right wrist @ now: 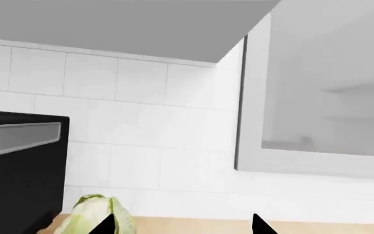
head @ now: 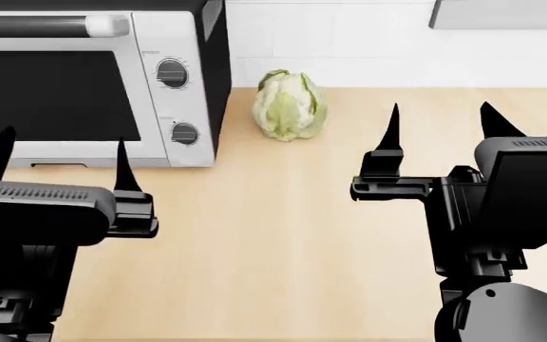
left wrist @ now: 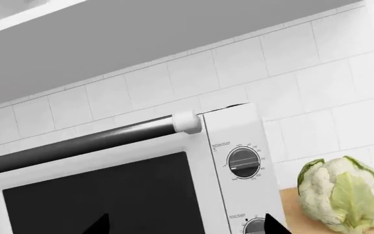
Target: Pick the boxed food and honey bottle from the counter and place them in the cabinets closest to them.
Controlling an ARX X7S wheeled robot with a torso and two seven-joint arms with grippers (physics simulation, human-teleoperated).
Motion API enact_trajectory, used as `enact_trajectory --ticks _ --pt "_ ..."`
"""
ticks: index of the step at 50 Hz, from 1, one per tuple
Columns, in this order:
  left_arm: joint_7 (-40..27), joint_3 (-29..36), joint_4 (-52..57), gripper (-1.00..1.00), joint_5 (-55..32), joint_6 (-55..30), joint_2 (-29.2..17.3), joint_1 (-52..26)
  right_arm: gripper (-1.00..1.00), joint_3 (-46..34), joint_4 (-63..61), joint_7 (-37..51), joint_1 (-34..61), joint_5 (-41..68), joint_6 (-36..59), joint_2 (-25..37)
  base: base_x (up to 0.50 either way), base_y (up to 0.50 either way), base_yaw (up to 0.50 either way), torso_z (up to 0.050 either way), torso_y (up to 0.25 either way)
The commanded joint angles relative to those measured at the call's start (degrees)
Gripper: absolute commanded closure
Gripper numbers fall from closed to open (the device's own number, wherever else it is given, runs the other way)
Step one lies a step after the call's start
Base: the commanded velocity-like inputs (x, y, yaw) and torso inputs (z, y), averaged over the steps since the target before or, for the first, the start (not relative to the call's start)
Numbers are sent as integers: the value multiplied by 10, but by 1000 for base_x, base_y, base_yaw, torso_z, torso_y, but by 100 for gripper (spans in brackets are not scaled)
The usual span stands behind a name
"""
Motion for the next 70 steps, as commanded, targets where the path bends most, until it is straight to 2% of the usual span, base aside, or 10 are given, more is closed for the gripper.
enact_trajectory --ticks 1,70 --pt "-9 21 -4 -100 6 22 -10 5 -100 -1 -6 6 -46 -28 -26 10 0 -500 0 0 0" --pt "-33 78 -20 -100 26 84 -35 16 -100 -14 -26 8 -43 -43 -10 11 0 -500 0 0 0"
